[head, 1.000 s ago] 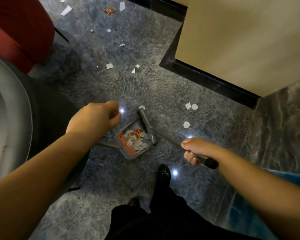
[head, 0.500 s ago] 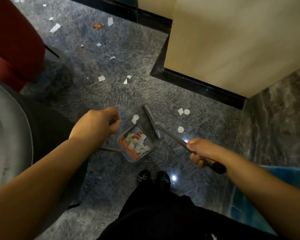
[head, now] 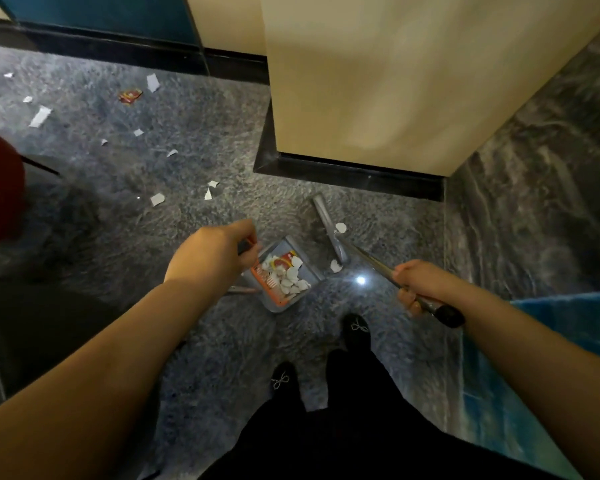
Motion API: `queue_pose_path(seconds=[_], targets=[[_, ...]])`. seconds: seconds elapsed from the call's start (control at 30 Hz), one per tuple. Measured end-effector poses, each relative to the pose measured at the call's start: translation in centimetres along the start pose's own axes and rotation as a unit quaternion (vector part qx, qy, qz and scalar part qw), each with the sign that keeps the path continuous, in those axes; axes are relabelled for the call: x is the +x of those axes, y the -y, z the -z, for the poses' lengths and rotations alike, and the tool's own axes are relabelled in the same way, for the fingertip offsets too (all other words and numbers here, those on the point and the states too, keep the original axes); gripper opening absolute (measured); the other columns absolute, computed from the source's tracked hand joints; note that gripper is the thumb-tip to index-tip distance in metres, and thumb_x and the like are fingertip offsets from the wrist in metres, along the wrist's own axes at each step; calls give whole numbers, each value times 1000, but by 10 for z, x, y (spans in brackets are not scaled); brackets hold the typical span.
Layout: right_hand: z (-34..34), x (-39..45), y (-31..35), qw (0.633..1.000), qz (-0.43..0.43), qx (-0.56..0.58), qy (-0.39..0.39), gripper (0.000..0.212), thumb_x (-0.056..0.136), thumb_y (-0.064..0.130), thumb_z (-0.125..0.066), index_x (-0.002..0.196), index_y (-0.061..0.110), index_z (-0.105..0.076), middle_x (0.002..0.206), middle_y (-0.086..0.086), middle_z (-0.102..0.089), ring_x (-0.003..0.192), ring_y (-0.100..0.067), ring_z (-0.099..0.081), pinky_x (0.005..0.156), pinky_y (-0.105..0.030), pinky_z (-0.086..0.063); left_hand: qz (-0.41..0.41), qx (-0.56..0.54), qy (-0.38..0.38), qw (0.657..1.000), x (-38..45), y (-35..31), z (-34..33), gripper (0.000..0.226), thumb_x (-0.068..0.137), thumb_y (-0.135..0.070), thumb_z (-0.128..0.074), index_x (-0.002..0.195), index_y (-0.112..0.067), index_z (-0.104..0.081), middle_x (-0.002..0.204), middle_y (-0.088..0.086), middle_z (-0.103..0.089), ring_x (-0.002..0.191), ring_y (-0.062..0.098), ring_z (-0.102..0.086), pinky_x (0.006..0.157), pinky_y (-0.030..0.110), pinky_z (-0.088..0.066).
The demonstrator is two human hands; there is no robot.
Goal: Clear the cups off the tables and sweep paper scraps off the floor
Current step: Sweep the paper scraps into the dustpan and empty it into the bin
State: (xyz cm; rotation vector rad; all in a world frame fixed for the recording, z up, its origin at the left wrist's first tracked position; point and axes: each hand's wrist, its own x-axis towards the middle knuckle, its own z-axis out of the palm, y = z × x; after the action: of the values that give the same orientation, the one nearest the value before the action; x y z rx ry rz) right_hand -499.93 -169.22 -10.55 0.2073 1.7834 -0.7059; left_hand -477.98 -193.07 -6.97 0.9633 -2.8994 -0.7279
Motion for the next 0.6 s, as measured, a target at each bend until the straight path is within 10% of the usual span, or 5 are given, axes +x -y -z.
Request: queue_pose_path(seconds=[0.6], targets=[[120,111,79,955,18,-295,23,33,103,14,-38,72,3,-45,47,-11,-53,41,-25,-47,47,-29,-43,39,46,37,998,123,-52,-19,20,85,-35,-68,76,-36,-51,64,-10,-55,60,15,-56,55,31,-50]])
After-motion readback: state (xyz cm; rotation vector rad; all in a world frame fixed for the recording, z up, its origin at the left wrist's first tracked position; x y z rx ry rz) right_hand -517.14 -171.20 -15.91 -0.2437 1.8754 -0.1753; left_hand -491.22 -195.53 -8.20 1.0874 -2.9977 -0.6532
